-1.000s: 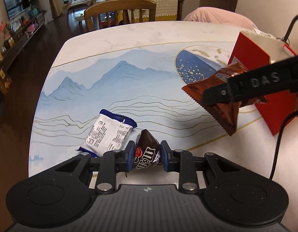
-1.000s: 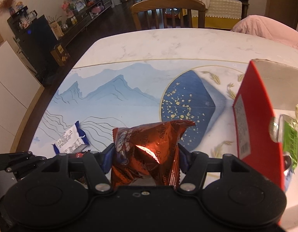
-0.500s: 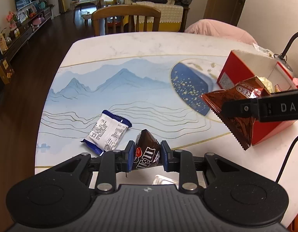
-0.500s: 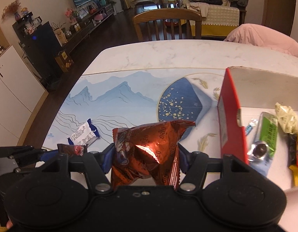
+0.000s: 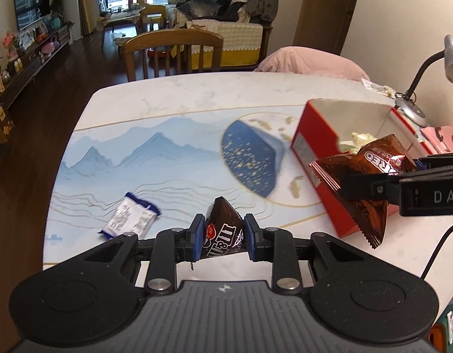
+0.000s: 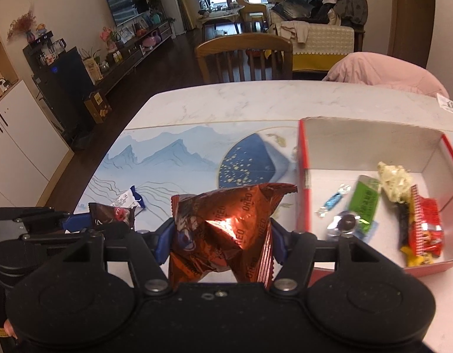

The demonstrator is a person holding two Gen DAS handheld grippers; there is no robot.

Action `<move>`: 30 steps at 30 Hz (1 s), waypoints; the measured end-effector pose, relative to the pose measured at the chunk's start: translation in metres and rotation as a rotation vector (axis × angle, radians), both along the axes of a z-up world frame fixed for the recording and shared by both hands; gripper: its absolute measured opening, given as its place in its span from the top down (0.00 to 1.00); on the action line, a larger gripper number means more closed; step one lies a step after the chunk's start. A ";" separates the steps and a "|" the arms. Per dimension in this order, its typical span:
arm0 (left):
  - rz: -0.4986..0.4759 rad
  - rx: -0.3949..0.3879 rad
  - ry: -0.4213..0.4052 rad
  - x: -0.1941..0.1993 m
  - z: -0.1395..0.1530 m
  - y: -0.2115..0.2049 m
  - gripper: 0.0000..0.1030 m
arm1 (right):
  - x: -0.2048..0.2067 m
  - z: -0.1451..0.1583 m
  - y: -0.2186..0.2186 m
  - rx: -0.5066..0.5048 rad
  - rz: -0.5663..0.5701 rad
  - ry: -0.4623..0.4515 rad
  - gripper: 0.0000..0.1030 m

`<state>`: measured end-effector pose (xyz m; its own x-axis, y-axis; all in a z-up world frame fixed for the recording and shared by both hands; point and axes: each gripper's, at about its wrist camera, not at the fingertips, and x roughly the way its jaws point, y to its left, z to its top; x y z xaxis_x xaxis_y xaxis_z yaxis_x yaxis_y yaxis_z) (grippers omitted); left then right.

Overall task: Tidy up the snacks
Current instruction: 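Carry the Oreo bag and M&M packet into the red box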

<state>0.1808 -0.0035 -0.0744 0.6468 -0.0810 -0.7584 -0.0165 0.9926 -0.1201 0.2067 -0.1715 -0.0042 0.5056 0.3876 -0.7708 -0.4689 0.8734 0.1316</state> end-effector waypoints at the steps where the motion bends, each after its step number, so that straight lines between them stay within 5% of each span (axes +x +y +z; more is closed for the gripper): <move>1: -0.002 -0.002 -0.005 0.001 0.003 -0.004 0.73 | 0.000 0.002 -0.005 0.002 -0.002 -0.004 0.39; 12: -0.063 0.006 -0.053 0.019 0.032 -0.069 0.73 | 0.013 0.019 -0.065 0.017 -0.029 -0.039 0.39; 30: -0.141 0.002 -0.001 0.083 0.033 -0.168 0.73 | 0.064 0.010 -0.167 -0.003 -0.138 -0.039 0.39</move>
<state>0.2637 -0.1716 -0.0418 0.6295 -0.1696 -0.7583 0.1235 0.9853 -0.1179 0.2706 -0.3389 0.0059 0.5833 0.3103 -0.7506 -0.3490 0.9302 0.1133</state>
